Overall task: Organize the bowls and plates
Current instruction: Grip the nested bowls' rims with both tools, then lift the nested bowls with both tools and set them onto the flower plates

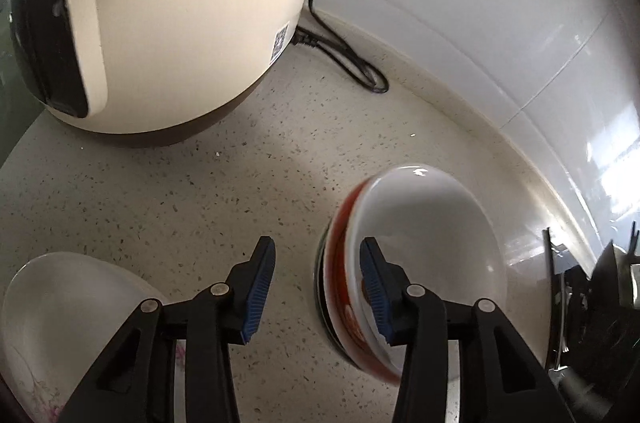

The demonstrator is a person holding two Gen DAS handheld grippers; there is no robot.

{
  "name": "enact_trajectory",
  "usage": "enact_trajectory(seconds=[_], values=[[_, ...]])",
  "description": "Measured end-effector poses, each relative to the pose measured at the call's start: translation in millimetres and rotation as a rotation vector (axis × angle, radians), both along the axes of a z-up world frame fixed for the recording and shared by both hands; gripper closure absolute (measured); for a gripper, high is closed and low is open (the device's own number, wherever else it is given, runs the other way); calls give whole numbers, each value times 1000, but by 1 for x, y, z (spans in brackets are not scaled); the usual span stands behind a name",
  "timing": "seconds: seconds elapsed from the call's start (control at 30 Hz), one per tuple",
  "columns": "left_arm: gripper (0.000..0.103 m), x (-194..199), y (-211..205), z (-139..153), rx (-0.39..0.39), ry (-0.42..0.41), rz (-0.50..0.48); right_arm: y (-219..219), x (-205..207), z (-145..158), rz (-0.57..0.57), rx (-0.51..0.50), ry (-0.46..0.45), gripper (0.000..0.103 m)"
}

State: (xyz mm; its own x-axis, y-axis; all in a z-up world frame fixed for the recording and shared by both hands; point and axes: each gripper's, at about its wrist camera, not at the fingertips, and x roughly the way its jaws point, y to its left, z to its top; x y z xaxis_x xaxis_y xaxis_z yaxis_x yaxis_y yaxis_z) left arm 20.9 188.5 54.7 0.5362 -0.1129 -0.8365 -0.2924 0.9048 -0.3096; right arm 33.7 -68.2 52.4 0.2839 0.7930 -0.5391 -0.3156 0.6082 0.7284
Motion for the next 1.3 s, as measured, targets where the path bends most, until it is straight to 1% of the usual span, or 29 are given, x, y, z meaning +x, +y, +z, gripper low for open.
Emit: enact_trajectory(seconds=[0.03,0.07,0.1,0.13,0.17,0.23,0.27,0.3,0.33,0.37,0.4,0.43,0.47,0.57,0.7,0.73,0.87,1.0,1.13,1.2,1.3], values=[[54,3,-1,-4,-3,21,2,4,5,-4,-9,-26,30,23],[48,6,-3,-9,-18,43,1,8,11,-10,-27,-59,66,24],[42,10,-4,-13,-27,47,4,9,17,-17,-61,-72,99,27],[40,11,-4,-14,-29,47,10,10,20,-26,-67,-90,142,41],[38,10,-4,-15,-29,45,21,17,27,-35,-65,-55,196,41],[38,10,-1,-16,-30,44,37,18,27,-48,-72,18,269,41],[37,9,-3,-16,-27,47,34,21,26,-49,-71,23,278,47],[38,10,-4,-16,-30,43,23,27,24,-49,-69,5,276,47],[38,10,-6,-16,-25,44,12,30,25,-47,-94,3,276,47],[42,9,-9,-15,-20,43,6,32,24,-46,-101,9,287,47],[60,9,-12,-13,-41,30,-12,32,23,-46,-99,7,279,47],[61,8,-13,-11,-56,22,-5,32,22,-46,-99,11,280,47],[61,6,-11,-11,-64,32,2,29,18,-47,-99,15,280,47],[62,1,-10,-12,-83,16,11,31,15,-50,-101,29,269,46],[62,-10,-8,-10,-100,13,24,27,1,-40,-93,30,230,46],[62,-10,-10,-8,-93,9,24,28,2,-38,-93,33,222,46],[62,-16,-17,11,-60,-39,22,25,-5,-22,-109,44,185,46],[60,-27,-20,27,-69,-64,16,29,-16,-5,-103,42,165,46],[60,-39,-18,41,-77,-90,21,45,-32,16,-65,46,136,46],[60,-51,-9,51,-74,-111,28,59,-45,27,-32,43,115,46],[59,-73,6,66,-69,-139,49,81,-61,35,9,44,105,46]])
